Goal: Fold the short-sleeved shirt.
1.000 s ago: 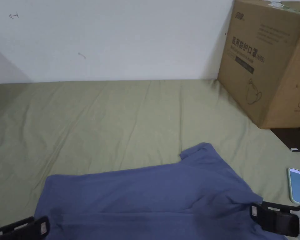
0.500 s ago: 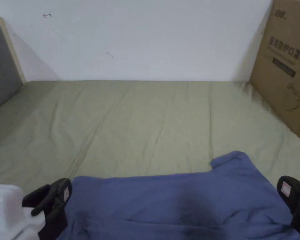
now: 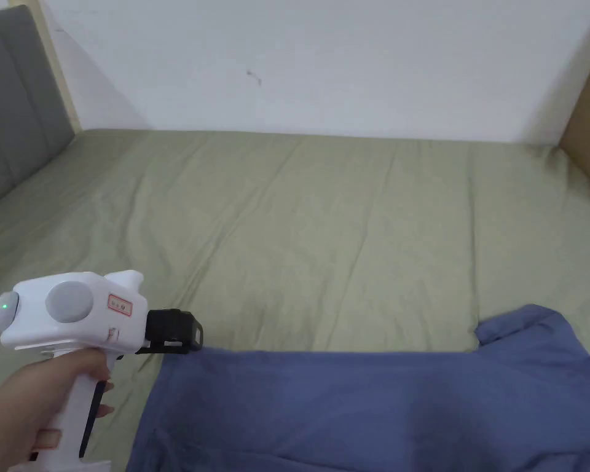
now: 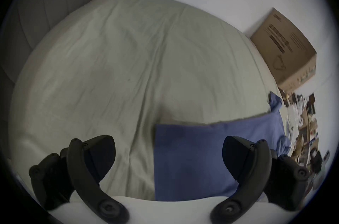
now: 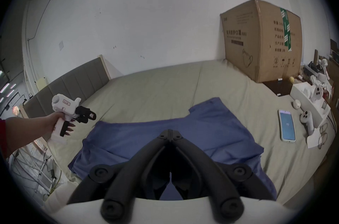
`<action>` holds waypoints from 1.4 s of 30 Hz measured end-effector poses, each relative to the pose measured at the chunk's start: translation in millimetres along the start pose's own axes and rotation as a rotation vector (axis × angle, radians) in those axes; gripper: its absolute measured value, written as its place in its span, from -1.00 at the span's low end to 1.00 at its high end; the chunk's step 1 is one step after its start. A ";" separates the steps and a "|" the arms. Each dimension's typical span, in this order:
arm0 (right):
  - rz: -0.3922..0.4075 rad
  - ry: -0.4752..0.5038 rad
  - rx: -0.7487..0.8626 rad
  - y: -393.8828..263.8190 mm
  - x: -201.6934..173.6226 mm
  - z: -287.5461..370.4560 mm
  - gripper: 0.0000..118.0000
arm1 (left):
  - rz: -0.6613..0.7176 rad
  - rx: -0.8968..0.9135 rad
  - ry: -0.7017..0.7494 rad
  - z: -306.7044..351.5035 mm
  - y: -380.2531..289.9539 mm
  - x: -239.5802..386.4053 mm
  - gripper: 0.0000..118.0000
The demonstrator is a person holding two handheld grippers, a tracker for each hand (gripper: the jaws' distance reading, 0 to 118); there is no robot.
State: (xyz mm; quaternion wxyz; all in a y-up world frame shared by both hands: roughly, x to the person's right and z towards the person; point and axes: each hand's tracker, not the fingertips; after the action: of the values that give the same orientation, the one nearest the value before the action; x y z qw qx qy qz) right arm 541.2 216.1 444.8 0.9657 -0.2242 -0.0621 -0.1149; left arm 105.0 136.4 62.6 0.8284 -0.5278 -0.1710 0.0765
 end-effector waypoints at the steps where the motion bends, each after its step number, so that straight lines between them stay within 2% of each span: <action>1: 0.001 0.000 -0.014 -0.9 -0.7 -2.3 -1.00 | 0.012 -0.017 0.004 -11.6 0.0 -2.3 0.97; 5: 0.013 -0.002 -0.060 -6.9 -0.4 -10.5 -1.00 | -0.016 -0.066 0.033 -43.4 -6.6 -5.0 0.93; 7: 0.017 -0.004 -0.072 -9.0 -1.0 -12.6 -1.00 | -0.190 0.054 0.051 -37.7 -16.2 2.9 0.86; 9: 0.012 -0.005 -0.079 -11.8 -0.9 -14.4 -1.00 | -0.277 0.101 0.113 -36.3 -26.8 20.1 0.33; 10: 0.007 -0.006 -0.080 -13.6 -1.3 -15.1 -1.00 | -0.311 0.101 0.152 -32.7 -31.4 20.6 0.21; 12: -0.008 -0.001 -0.086 -15.6 -2.1 -16.9 -1.00 | -0.330 0.118 0.046 -23.6 -39.2 29.4 -0.62; 13: -0.015 0.006 -0.088 -15.0 -1.4 -17.6 -1.00 | -0.367 0.119 0.046 -20.1 -43.1 35.9 -0.97; 15: -0.023 0.018 -0.084 -10.5 0.6 -20.5 -1.00 | -0.427 0.119 0.044 -19.6 -44.9 38.9 -0.97; 17: -0.020 0.054 -0.045 4.7 13.4 -27.1 -1.00 | -0.429 0.134 0.062 -11.8 -46.9 41.1 -0.97; 20: 0.025 0.036 -0.018 43.4 44.6 -57.0 -1.00 | -0.317 0.262 0.047 14.9 -44.2 33.8 -0.97; 21: 0.044 0.004 -0.045 60.6 60.0 -76.3 -1.00 | -0.257 0.294 -0.005 26.9 -43.5 29.4 -0.97; 23: 0.030 0.003 -0.167 82.2 90.5 -118.7 -0.99 | -0.202 0.321 -0.061 43.4 -45.2 25.5 -0.97; 24: 0.024 -0.018 -0.231 90.6 104.9 -141.8 -0.82 | -0.195 0.327 -0.076 50.6 -46.8 24.0 -0.97; 26: 0.030 -0.065 -0.369 98.5 132.1 -186.7 0.30 | -0.202 0.326 -0.084 60.4 -51.6 26.2 -0.97; 27: 0.027 -0.098 -0.447 98.6 143.5 -210.4 0.58 | -0.206 0.323 -0.092 63.0 -52.7 25.7 -0.97; 28: 0.029 -0.131 -0.499 94.3 152.2 -227.8 0.78 | -0.215 0.337 -0.092 65.1 -55.3 25.5 -0.97; 29: 0.045 -0.109 -0.429 97.1 158.8 -233.1 0.96 | -0.215 0.359 -0.090 66.8 -58.0 25.5 -0.97; 30: 0.019 -0.163 -0.454 97.6 165.9 -244.7 0.86 | -0.206 0.355 -0.092 65.9 -59.9 28.8 -0.97; 31: -0.013 -0.201 -0.491 98.2 171.9 -254.1 0.85 | -0.197 0.348 -0.091 64.9 -59.3 28.9 -0.97; 34: -0.124 -0.246 -0.560 72.7 180.7 -276.0 0.88 | -0.179 0.348 -0.086 62.8 -63.0 28.3 -0.97; 37: -0.156 -0.241 -0.619 64.1 189.5 -294.4 0.82 | -0.178 0.317 -0.068 59.1 -62.2 27.4 -0.97; 38: -0.147 -0.232 -0.633 61.7 187.5 -298.3 0.75 | -0.186 0.308 -0.062 57.4 -62.0 29.6 -0.97; 40: -0.017 -0.275 -0.663 59.1 171.6 -300.4 0.70 | -0.213 0.288 -0.042 55.4 -60.6 31.7 -0.97; 41: 0.032 -0.253 -0.669 62.1 168.6 -298.0 0.51 | -0.219 0.287 -0.038 55.2 -60.1 32.1 -0.97; 42: 0.043 -0.241 -0.657 64.4 165.9 -294.6 0.23 | -0.222 0.284 -0.035 54.5 -59.8 34.1 -0.97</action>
State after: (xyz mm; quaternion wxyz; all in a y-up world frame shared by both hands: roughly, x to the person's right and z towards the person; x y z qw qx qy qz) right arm 737.7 108.3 183.6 0.8299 -0.5363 -0.1306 -0.0812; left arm 113.6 167.3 144.3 0.8949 -0.3820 -0.2302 0.0173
